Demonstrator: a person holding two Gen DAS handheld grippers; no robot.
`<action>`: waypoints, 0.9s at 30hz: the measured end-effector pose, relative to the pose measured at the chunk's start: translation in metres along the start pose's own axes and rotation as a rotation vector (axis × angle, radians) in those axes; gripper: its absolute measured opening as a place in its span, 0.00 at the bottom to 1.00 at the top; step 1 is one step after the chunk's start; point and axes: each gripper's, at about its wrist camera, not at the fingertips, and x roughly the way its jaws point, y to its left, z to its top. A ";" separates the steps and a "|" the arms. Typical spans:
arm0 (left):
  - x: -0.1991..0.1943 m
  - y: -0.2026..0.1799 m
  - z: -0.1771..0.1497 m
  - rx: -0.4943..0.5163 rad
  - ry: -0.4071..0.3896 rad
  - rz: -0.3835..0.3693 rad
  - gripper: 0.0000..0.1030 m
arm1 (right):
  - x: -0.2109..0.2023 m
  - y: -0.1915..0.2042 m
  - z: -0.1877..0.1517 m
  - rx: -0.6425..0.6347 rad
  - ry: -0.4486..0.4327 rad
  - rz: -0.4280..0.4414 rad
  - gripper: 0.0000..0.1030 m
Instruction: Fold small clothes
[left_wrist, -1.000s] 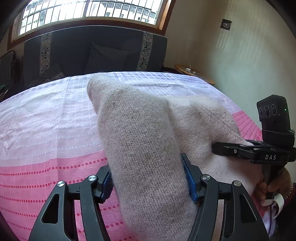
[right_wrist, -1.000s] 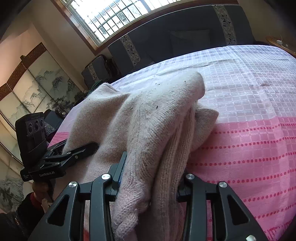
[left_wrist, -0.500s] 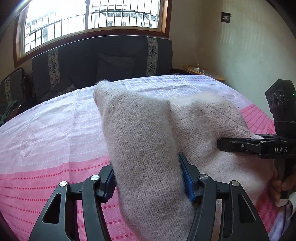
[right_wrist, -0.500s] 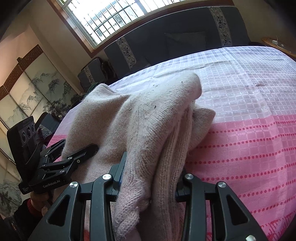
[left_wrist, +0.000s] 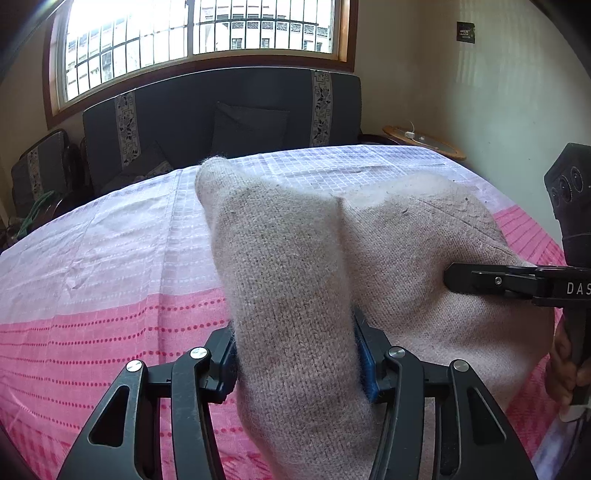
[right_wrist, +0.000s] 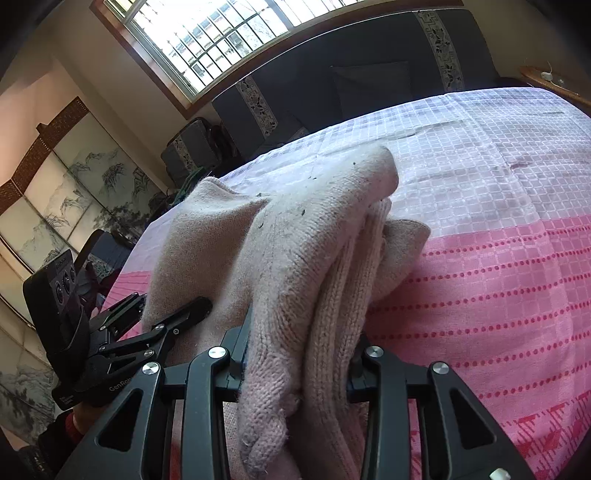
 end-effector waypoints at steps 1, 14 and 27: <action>-0.003 0.001 -0.002 -0.004 0.004 0.002 0.50 | 0.000 0.002 -0.001 0.003 0.002 0.006 0.32; -0.053 0.014 -0.037 -0.039 0.029 0.066 0.49 | -0.002 0.045 -0.029 -0.014 0.028 0.076 0.31; -0.110 0.034 -0.080 -0.060 0.033 0.118 0.48 | -0.007 0.097 -0.070 -0.039 0.061 0.137 0.31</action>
